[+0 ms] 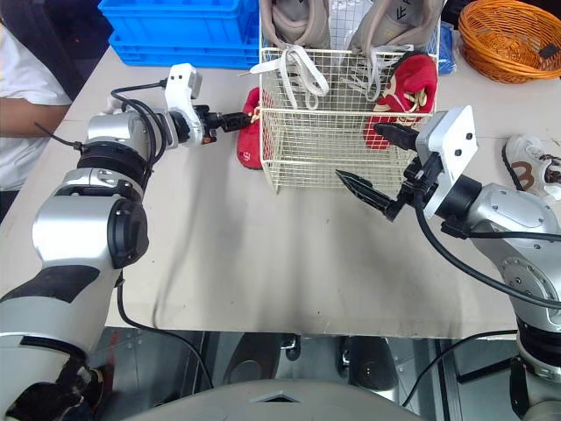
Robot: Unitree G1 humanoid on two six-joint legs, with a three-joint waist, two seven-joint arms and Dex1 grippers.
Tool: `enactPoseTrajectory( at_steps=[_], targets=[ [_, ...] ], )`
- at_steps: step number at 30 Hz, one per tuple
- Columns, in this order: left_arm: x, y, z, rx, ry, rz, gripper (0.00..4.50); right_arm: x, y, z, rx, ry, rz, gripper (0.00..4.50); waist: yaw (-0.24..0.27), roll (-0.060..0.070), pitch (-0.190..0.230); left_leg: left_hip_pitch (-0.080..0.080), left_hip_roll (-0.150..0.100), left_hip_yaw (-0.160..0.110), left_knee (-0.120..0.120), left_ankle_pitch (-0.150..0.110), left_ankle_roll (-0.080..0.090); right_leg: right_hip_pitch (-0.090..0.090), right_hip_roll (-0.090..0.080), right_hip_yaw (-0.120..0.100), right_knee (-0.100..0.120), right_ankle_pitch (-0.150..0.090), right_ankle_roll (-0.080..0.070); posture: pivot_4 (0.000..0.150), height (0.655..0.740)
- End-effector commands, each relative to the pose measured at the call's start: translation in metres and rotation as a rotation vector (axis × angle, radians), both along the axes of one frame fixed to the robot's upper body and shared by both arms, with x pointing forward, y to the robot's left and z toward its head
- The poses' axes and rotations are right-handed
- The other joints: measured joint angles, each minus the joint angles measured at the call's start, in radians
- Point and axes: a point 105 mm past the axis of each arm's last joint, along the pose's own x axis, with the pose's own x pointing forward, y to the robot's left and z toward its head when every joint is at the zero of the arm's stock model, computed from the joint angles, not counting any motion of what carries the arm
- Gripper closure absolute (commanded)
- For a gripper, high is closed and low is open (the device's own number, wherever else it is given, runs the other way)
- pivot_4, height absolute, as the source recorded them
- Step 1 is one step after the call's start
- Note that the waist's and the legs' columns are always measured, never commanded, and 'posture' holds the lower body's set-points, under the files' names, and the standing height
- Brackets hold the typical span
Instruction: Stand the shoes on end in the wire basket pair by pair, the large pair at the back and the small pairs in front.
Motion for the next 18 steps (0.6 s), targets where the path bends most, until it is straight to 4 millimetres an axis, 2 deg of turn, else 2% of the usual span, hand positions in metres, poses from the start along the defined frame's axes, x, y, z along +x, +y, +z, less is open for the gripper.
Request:
enactPoseTrajectory(
  at_steps=[1, 3, 4, 7, 12, 13, 18],
  targets=[
    [0.004, -0.006, 0.013, 0.056, -0.038, -0.015, 0.00, -0.006, 0.004, 0.008, 0.004, -0.056, 0.007, 0.04, 0.000, 0.000, 0.000, 0.000, 0.000, 0.000, 0.000, 0.000, 0.000, 0.000, 0.000, 0.000, 0.000, 0.000, 0.000, 0.150, 0.6860],
    [0.004, -0.010, 0.011, 0.084, -0.031, -0.037, 0.00, -0.005, 0.004, 0.007, 0.006, -0.056, 0.003, 0.04, 0.001, 0.000, 0.000, 0.000, 0.000, 0.000, 0.000, 0.000, 0.000, 0.000, 0.000, 0.000, 0.000, 0.000, 0.000, 0.150, 0.6860],
    [0.003, -0.012, 0.010, 0.096, -0.026, -0.051, 0.55, -0.005, 0.004, 0.007, 0.007, -0.057, 0.000, 0.00, 0.001, 0.000, 0.000, 0.000, 0.000, 0.000, 0.000, 0.000, 0.000, 0.000, 0.000, 0.000, 0.000, 0.000, 0.000, 0.150, 0.6860],
    [0.003, -0.014, 0.007, 0.122, -0.018, -0.067, 1.83, -0.005, 0.005, 0.006, 0.013, -0.058, -0.006, 0.00, 0.000, 0.000, 0.000, 0.000, 0.000, 0.000, 0.001, 0.000, 0.000, 0.000, 0.000, 0.000, 0.001, 0.000, 0.000, 0.150, 0.6860],
    [0.003, -0.011, 0.009, 0.085, -0.022, -0.047, 4.30, -0.005, 0.004, 0.006, 0.017, -0.057, -0.013, 0.00, -0.002, 0.000, 0.000, 0.000, 0.000, -0.001, 0.003, 0.000, 0.000, 0.000, 0.000, 0.000, 0.003, 0.000, 0.000, 0.150, 0.6860],
    [0.003, -0.009, 0.009, 0.073, -0.023, -0.039, 4.43, -0.005, 0.004, 0.006, 0.017, -0.056, -0.014, 0.00, -0.002, 0.000, 0.000, 0.000, 0.000, -0.001, 0.004, 0.000, 0.000, 0.000, 0.000, 0.000, 0.004, 0.000, 0.000, 0.150, 0.6860],
    [0.002, 0.004, 0.024, -0.030, -0.088, -0.031, 4.43, -0.004, 0.004, 0.007, 0.023, -0.054, -0.008, 0.00, -0.005, 0.000, 0.000, 0.000, 0.000, 0.000, 0.004, 0.000, 0.000, 0.000, 0.000, 0.000, 0.004, 0.000, 0.000, 0.150, 0.6860]
  ],
)
